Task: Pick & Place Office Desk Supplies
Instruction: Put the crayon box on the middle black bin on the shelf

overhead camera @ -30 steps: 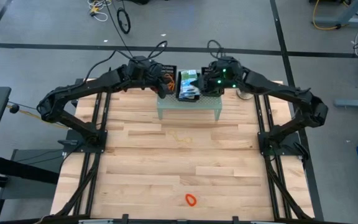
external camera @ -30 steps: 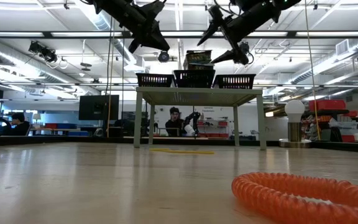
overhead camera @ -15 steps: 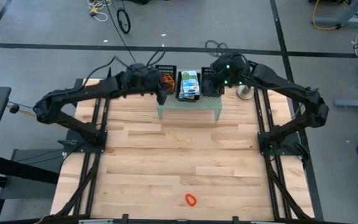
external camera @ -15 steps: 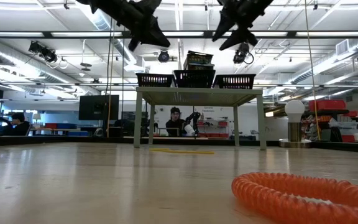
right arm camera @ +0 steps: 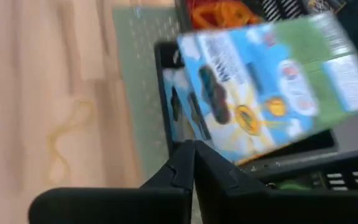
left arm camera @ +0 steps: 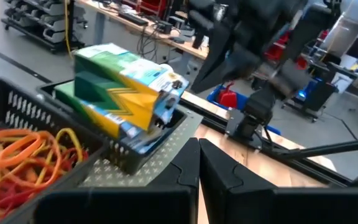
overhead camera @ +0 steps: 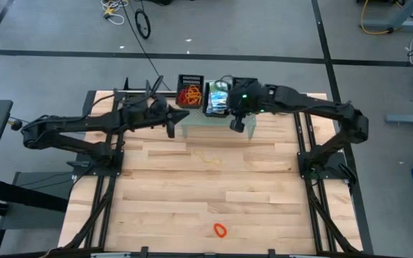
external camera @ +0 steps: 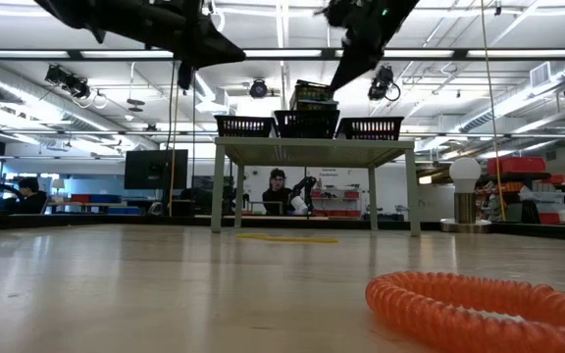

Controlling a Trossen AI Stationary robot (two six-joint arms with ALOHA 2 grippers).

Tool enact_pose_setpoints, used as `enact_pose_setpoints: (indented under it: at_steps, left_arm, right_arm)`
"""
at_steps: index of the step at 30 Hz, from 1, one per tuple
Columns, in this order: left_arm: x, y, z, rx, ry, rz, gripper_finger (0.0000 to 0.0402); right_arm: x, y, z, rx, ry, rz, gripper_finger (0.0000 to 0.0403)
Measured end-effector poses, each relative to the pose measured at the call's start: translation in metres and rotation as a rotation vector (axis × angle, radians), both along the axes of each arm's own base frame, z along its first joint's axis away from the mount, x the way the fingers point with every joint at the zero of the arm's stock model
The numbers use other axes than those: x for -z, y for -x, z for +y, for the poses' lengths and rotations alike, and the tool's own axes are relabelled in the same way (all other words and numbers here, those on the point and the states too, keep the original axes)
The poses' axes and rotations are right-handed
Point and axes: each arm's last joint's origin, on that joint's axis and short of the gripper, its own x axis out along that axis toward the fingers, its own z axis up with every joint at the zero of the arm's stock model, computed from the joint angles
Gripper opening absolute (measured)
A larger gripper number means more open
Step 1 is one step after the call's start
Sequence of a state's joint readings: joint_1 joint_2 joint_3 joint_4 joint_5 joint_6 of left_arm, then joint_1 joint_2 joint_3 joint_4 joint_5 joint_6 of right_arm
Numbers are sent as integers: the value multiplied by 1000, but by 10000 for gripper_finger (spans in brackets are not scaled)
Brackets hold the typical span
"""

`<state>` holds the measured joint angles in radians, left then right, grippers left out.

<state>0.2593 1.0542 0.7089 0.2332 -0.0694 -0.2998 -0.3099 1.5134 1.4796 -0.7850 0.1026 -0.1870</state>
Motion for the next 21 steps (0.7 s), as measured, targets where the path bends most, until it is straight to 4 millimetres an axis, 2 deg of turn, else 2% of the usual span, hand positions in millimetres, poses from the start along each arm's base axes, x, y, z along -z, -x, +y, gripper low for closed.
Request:
enact_pose_setpoints:
  at_steps: [4, 7, 21]
  left_arm:
    - [-2, 7, -1, -20, -2, -18, 7]
    - [-2, 7, -1, -29, -5, -19, 7]
    - [-1, 7, -1, -29, -7, -12, 7]
  right_arm:
    - [24, -19, -8, -21, 67, 107, 5]
    - [33, -30, -13, -19, 107, 148, 7]
    - [30, -43, -18, 7, 123, 41, 8]
